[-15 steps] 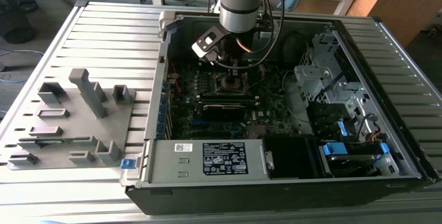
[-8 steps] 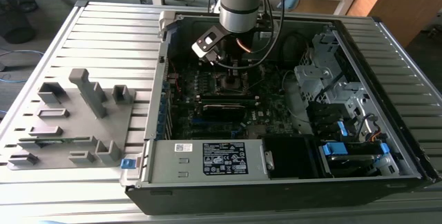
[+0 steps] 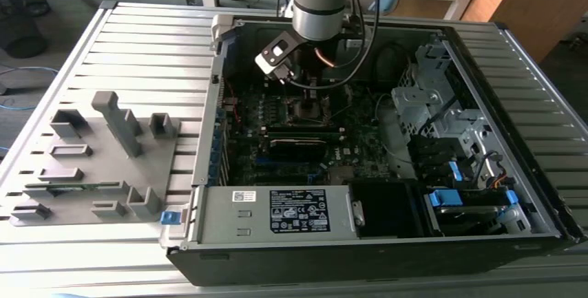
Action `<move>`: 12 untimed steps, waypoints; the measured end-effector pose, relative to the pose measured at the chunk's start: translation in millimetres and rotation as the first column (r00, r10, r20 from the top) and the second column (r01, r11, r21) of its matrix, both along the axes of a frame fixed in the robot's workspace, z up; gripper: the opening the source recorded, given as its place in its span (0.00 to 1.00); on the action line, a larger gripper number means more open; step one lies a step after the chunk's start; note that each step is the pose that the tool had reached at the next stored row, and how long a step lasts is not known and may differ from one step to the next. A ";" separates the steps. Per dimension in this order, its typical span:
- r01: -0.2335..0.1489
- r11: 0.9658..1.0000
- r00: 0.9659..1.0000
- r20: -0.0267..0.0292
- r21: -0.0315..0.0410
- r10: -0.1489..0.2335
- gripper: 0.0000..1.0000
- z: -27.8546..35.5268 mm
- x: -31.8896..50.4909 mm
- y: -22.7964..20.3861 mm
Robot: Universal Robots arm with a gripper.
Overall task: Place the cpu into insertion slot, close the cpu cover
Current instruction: 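Place the cpu into insertion slot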
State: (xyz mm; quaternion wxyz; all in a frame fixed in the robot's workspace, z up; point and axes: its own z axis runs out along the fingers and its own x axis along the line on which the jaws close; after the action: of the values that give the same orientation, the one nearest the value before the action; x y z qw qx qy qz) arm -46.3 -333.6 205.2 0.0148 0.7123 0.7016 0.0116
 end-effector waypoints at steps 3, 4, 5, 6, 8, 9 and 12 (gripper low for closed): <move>0.000 1.000 1.000 0.000 0.000 0.000 0.11 6.2 0.0 0.0; 0.000 1.000 1.000 0.000 0.000 0.000 0.11 8.8 0.0 0.0; 0.000 1.000 1.000 0.000 0.000 0.000 0.11 11.8 0.0 0.0; 0.000 1.000 1.000 0.000 0.000 0.000 0.11 14.7 0.0 0.0; 0.000 1.000 1.000 0.000 -0.001 0.000 0.11 19.1 0.0 0.0; 0.000 1.000 1.000 0.000 0.000 0.000 0.11 19.2 0.0 0.0; 0.000 1.000 1.000 0.000 -0.001 0.000 0.11 23.6 0.0 0.0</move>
State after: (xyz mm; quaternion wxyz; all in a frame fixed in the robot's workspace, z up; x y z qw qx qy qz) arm -46.3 -333.6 228.8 0.0150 0.7123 0.7016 0.0115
